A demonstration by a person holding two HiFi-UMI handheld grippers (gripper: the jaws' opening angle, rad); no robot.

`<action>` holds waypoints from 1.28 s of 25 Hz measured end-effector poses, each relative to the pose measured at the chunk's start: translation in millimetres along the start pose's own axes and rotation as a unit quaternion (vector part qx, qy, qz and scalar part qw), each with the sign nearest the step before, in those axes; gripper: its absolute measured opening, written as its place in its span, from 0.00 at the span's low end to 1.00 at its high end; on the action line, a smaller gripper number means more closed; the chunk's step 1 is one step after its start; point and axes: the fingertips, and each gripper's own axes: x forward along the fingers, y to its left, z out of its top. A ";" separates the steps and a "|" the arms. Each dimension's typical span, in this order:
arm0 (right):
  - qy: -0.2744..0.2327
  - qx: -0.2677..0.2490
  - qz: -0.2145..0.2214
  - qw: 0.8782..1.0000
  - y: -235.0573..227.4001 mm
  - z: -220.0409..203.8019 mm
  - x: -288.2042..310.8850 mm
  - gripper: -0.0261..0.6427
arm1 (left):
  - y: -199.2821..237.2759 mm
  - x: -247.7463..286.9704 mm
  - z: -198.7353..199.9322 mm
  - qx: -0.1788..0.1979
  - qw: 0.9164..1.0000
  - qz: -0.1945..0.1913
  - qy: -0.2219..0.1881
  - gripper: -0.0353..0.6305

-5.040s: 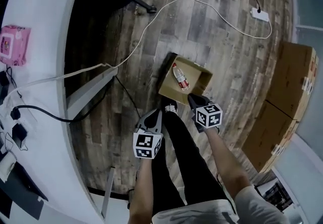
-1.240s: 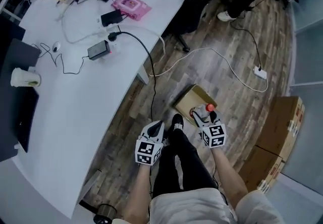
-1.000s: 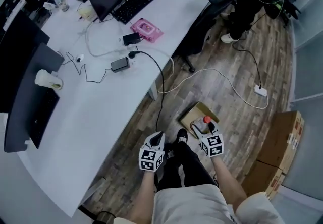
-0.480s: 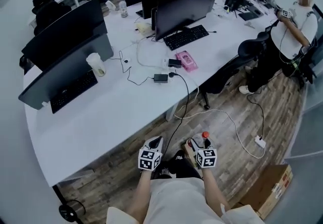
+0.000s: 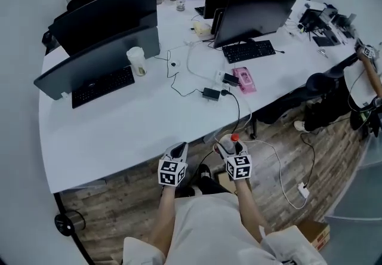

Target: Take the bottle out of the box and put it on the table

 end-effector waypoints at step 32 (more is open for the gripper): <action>-0.030 -0.103 0.128 0.986 52.6 93.2 140.2 0.51 | 80.1 -7.4 19.2 -0.069 0.985 0.153 -0.029 0.08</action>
